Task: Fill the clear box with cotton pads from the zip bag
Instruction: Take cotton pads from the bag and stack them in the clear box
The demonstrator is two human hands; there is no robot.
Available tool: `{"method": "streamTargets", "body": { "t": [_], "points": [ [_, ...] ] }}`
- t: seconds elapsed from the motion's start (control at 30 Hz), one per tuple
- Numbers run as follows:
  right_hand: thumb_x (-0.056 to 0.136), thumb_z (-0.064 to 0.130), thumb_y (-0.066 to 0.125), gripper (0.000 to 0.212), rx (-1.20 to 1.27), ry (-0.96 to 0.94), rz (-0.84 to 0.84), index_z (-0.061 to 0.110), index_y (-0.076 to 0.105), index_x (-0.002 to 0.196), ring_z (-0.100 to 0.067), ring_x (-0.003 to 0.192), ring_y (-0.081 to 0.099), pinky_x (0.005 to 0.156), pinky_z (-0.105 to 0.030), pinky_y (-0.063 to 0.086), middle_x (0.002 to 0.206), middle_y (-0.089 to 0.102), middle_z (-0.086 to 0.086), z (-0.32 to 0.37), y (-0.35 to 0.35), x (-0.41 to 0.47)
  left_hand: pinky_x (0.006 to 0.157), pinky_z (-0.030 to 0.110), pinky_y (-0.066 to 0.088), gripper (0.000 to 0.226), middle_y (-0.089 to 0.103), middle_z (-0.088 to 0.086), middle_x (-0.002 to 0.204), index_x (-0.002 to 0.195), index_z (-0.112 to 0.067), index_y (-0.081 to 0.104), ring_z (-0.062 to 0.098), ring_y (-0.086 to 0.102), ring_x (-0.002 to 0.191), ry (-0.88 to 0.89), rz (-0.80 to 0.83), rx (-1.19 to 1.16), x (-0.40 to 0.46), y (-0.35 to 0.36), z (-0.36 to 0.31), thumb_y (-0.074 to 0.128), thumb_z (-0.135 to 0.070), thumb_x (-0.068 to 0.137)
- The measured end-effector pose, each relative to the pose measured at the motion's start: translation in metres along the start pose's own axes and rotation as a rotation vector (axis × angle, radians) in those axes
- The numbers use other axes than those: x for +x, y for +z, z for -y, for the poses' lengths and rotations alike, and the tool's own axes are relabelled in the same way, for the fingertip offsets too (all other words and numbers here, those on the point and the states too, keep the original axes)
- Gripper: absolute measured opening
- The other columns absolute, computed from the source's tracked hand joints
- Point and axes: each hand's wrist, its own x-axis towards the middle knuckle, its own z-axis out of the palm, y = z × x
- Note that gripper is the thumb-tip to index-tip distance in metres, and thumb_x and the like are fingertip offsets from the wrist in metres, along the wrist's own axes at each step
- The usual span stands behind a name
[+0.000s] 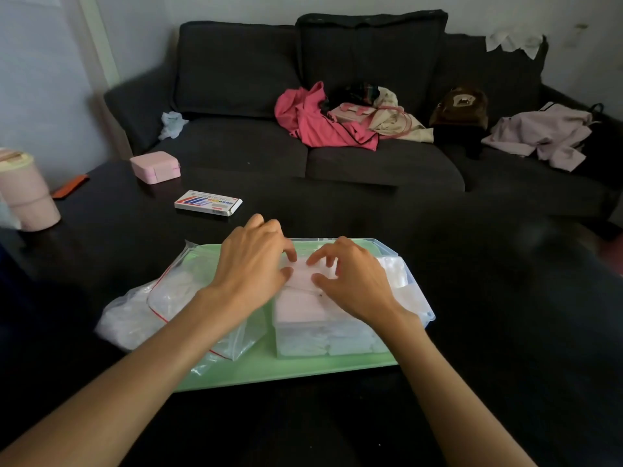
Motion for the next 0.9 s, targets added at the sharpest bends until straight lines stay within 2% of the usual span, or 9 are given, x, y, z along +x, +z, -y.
{"method": "streamTargets", "body": {
  "t": [0.1,0.17,0.27,0.33,0.47,0.57,0.67,0.8,0.9],
  "points": [
    [0.088,0.035,0.062,0.027,0.02,0.002,0.161,0.032,0.065,0.114,-0.006,0.076,0.045,0.063,-0.021,0.031,0.091,0.046,0.009,-0.006,-0.002,0.002,0.072,0.028,0.028,0.028,0.048,-0.01,0.099,0.109,-0.04,0.067,0.015,0.041,0.103,0.03,0.13,0.03,0.001,-0.002,0.01,0.058,-0.051,0.085],
    [0.088,0.036,0.062,0.03,0.01,0.011,0.21,0.032,0.062,0.118,-0.008,0.08,0.045,0.066,-0.021,0.033,0.093,0.046,0.008,-0.006,-0.002,0.003,0.074,0.028,0.027,0.033,0.041,-0.01,0.096,0.113,-0.042,0.064,0.015,0.039,0.104,0.029,0.205,0.031,0.002,-0.003,0.013,0.057,-0.055,0.084],
    [0.088,0.034,0.061,0.033,-0.037,0.019,0.27,0.032,0.056,0.12,-0.014,0.095,0.047,0.08,-0.027,0.039,0.106,0.05,0.002,-0.003,0.001,0.004,0.075,0.029,0.026,0.038,0.04,-0.009,0.099,0.117,-0.041,0.062,0.016,0.037,0.106,0.036,0.289,0.053,0.004,-0.003,0.014,0.056,-0.056,0.084],
    [0.089,0.034,0.059,0.035,-0.058,0.01,0.287,0.032,0.052,0.123,-0.018,0.107,0.048,0.087,-0.032,0.041,0.113,0.05,0.0,-0.001,-0.001,0.004,0.076,0.029,0.025,0.037,0.044,-0.007,0.103,0.117,-0.04,0.062,0.017,0.037,0.108,0.04,0.295,0.077,0.005,-0.003,0.012,0.057,-0.055,0.084],
    [0.087,0.036,0.061,0.038,-0.042,0.0,0.267,0.035,0.052,0.124,-0.018,0.11,0.046,0.085,-0.029,0.04,0.104,0.042,0.005,-0.002,-0.004,0.002,0.076,0.029,0.024,0.036,0.047,-0.007,0.106,0.113,-0.038,0.065,0.017,0.038,0.109,0.038,0.258,0.118,0.009,0.0,0.01,0.061,-0.054,0.081],
    [0.089,0.037,0.058,0.04,-0.052,0.064,0.345,0.036,0.049,0.128,-0.022,0.121,0.038,0.099,-0.036,0.038,0.121,0.043,-0.002,-0.006,0.0,0.001,0.078,0.029,0.025,0.036,0.049,-0.006,0.11,0.115,-0.037,0.065,0.018,0.038,0.11,0.039,0.29,0.089,0.008,0.002,0.009,0.062,-0.052,0.082],
    [0.092,0.036,0.054,0.04,-0.067,0.078,0.381,0.036,0.044,0.13,-0.023,0.123,0.033,0.099,-0.037,0.034,0.125,0.039,-0.003,-0.007,0.004,0.002,0.079,0.03,0.031,0.032,0.053,-0.006,0.116,0.114,-0.036,0.065,0.017,0.041,0.111,0.015,0.245,-0.026,0.001,-0.009,0.014,0.058,-0.049,0.086],
    [0.094,0.034,0.049,0.039,-0.096,0.076,0.398,0.033,0.041,0.132,-0.026,0.122,0.033,0.1,-0.036,0.031,0.126,0.039,-0.005,-0.001,0.001,-0.001,0.074,0.029,0.04,0.021,0.062,-0.016,0.099,0.105,-0.039,0.068,0.009,0.051,0.098,-0.194,0.108,-0.323,-0.014,-0.047,0.048,0.058,-0.042,0.087],
    [0.095,0.029,0.051,0.033,0.045,0.069,0.324,0.029,0.05,0.128,-0.022,0.115,0.043,0.098,-0.035,0.038,0.114,0.05,-0.002,0.008,-0.017,-0.008,0.071,0.025,0.04,0.015,0.059,-0.026,0.078,0.096,-0.041,0.069,0.006,0.059,0.088,-0.289,0.175,-0.378,-0.029,-0.076,0.074,0.06,-0.036,0.085]
  ]
}}
